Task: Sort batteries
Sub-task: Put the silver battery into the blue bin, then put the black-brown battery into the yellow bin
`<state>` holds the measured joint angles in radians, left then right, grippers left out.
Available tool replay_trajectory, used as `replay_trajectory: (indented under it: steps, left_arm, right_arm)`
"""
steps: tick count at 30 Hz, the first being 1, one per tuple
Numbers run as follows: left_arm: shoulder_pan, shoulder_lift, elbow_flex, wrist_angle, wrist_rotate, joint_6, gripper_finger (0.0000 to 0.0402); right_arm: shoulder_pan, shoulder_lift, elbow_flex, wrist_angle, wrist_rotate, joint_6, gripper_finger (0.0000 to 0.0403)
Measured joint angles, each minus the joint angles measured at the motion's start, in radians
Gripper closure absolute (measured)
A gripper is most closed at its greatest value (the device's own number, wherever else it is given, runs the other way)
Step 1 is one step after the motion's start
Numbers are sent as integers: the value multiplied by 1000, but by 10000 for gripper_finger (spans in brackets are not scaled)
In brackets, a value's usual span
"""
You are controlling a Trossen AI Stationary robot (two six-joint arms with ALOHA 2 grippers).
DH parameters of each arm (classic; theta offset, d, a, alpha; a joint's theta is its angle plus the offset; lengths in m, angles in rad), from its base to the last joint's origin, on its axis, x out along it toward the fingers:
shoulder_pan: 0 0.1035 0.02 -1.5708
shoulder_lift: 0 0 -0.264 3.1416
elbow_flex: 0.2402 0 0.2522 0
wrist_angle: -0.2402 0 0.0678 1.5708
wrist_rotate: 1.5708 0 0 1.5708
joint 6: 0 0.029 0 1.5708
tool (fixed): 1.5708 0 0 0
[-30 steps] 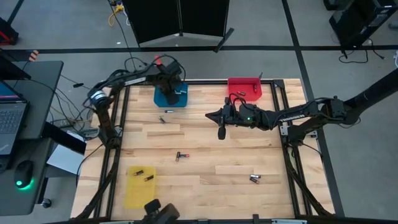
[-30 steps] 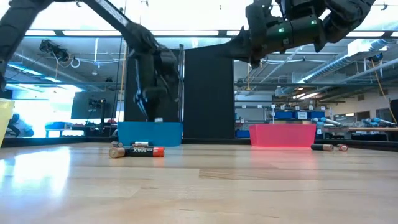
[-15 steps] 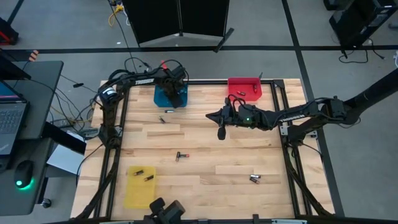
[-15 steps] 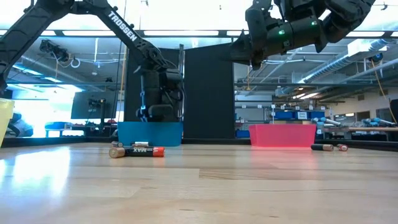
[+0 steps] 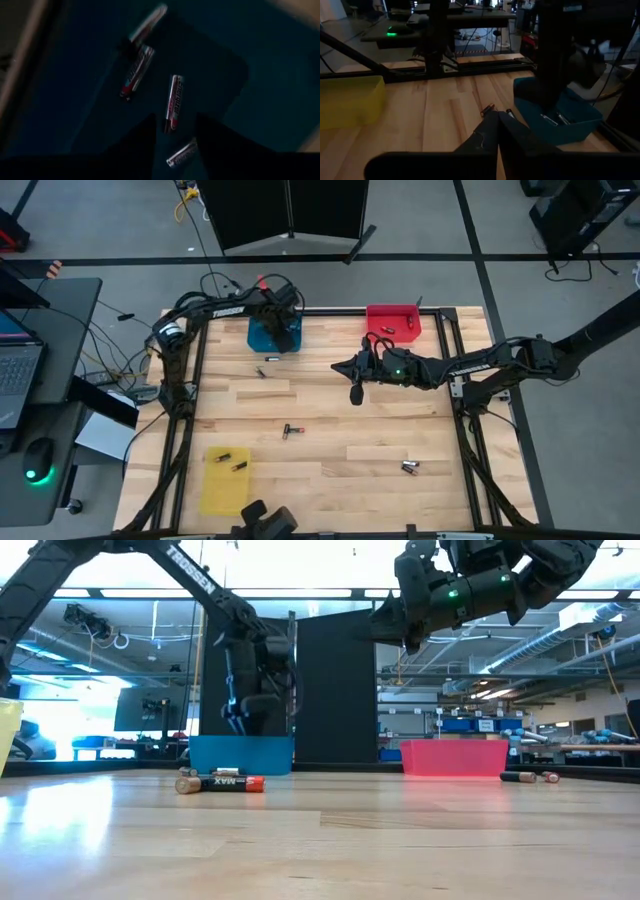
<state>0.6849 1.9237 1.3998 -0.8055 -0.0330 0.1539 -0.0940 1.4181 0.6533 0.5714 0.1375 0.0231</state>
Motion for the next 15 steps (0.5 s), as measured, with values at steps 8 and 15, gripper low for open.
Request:
replay_trajectory:
  steps: [8, 15]
  left_arm:
    - [-77, -218, -90, 158, 0, -25, 256]
    - [-207, -451, -352, 510, 0, -88, 255]
  right_arm:
    - [18, 0, 0, -11, 0, 2, 361]
    - [58, 0, 0, -124, 0, 42, 367]
